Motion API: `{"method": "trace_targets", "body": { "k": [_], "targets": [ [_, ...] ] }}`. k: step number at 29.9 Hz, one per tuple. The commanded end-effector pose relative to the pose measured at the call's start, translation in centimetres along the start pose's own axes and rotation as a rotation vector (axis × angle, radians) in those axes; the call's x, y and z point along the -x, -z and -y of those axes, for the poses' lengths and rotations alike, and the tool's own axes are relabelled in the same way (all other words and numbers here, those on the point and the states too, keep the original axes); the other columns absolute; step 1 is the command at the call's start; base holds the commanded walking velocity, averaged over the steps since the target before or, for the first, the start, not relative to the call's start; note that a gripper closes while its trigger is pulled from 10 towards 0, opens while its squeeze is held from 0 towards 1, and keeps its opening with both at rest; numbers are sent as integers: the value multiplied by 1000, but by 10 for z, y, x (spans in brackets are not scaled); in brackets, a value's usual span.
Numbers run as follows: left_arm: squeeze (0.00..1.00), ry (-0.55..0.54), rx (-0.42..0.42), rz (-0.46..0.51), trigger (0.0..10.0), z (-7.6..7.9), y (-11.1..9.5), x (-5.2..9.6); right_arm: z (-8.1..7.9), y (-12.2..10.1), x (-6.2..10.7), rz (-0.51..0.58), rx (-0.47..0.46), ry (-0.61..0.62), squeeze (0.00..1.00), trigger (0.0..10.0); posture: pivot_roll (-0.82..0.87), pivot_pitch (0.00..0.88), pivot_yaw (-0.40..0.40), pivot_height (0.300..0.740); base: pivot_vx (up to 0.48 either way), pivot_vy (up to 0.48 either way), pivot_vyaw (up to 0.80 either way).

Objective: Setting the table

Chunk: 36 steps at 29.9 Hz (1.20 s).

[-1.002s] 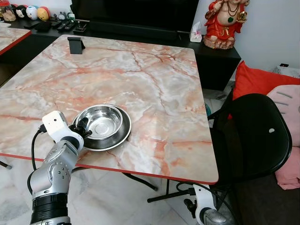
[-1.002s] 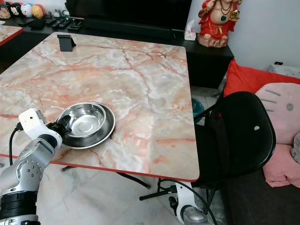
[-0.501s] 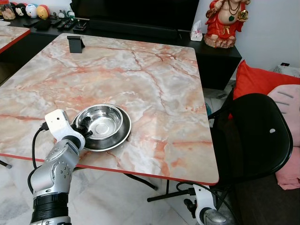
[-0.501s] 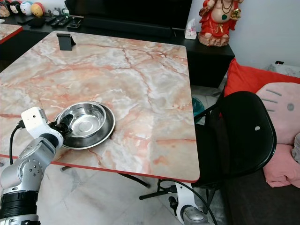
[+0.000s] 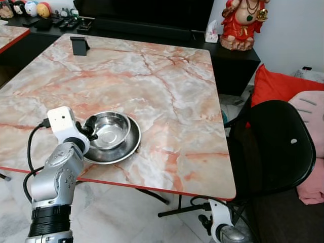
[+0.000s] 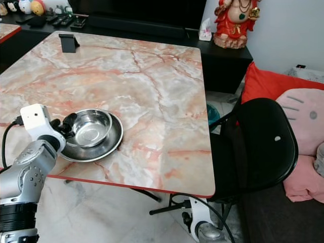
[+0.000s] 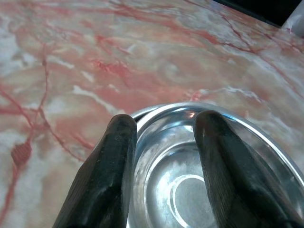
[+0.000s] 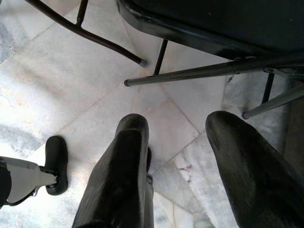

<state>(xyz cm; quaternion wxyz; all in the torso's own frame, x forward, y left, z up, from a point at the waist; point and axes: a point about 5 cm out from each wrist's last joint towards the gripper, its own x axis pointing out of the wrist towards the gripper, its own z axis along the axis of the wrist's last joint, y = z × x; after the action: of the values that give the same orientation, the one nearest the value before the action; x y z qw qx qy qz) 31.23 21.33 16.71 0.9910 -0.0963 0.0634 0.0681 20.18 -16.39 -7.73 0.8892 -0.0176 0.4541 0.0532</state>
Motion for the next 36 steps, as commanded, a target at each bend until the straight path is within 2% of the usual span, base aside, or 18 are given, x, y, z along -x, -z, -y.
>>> {"method": "trace_targets", "body": {
  "k": [1, 8, 11, 15, 17, 19, 20, 21, 22, 23, 24, 27, 28, 29, 34, 36],
  "targets": [
    [0, 11, -29, 2, 10000, 5, -5, 1, 4, 1, 1, -8, 6, 12, 0, 10000, 52, 30, -110, 740, 0, 0, 0],
    [0, 11, -49, 4, 10000, 5, -8, 2, 4, 1, 1, -8, -1, 15, 0, 10000, 52, 30, -109, 740, 0, 0, 0],
    [0, 21, -70, 40, 10000, 7, -15, 2, 4, 1, 1, -8, -4, 19, 0, 10000, 53, 28, -109, 740, 0, 0, 0],
    [0, 52, -106, 146, 10000, 12, -25, 3, 4, 1, 1, -3, -11, 25, 0, 10000, 53, 27, -109, 740, 0, 0, 0],
    [0, 55, -254, 237, 10000, 13, -27, 6, 5, 1, 1, 9, -41, 43, 0, 10000, 52, 24, -108, 740, 0, 0, 0],
    [0, 79, -359, 264, 10000, 16, -22, 8, 5, 2, 1, 17, -71, 57, 0, 10000, 48, 20, -109, 740, 0, 0, 0],
    [0, 79, -359, 264, 10000, 16, -22, 8, 5, 2, 1, 17, -71, 57, 0, 10000, 48, 20, -109, 740, 0, 0, 0],
    [0, 125, -461, 272, 10000, 20, -13, 11, 6, 2, 1, 23, -100, 73, 0, 10000, 48, 18, -107, 740, 0, 0, 0],
    [0, 144, -500, 272, 10000, 22, -9, 12, 6, 2, 1, 25, -109, 78, 0, 10000, 48, 18, -107, 740, 0, 0, 0],
    [0, 144, -500, 272, 10000, 22, -9, 12, 6, 2, 1, 25, -109, 78, 0, 10000, 48, 18, -107, 740, 0, 0, 0],
    [0, 137, -605, 274, 10000, 21, 0, 14, 6, 2, 1, 30, -122, 87, 0, 10000, 42, 11, -102, 740, 0, 0, 0],
    [0, 24, -542, 331, 10000, 6, 1, 19, 6, 3, 1, 36, -138, 98, 0, 10000, 37, 6, -100, 740, 0, 0, 0],
    [0, 3, -483, 350, 10000, 2, 0, 20, 6, 3, 1, 37, -139, 98, 0, 10000, 38, 2, -100, 740, 0, 0, 0],
    [0, 3, -483, 350, 10000, 2, 0, 20, 6, 3, 1, 37, -139, 98, 0, 10000, 38, 2, -100, 740, 0, 0, 0],
    [0, 25, -342, 359, 10000, 1, 9, 21, 6, 4, 2, 39, -149, 103, 0, 10000, 41, 0, -99, 740, 0, 0, 0],
    [0, 34, -324, 357, 10000, 3, 12, 20, 6, 4, 2, 41, -157, 107, 0, 10000, 37, 0, -97, 740, 0, 0, 0]
  ]
}}
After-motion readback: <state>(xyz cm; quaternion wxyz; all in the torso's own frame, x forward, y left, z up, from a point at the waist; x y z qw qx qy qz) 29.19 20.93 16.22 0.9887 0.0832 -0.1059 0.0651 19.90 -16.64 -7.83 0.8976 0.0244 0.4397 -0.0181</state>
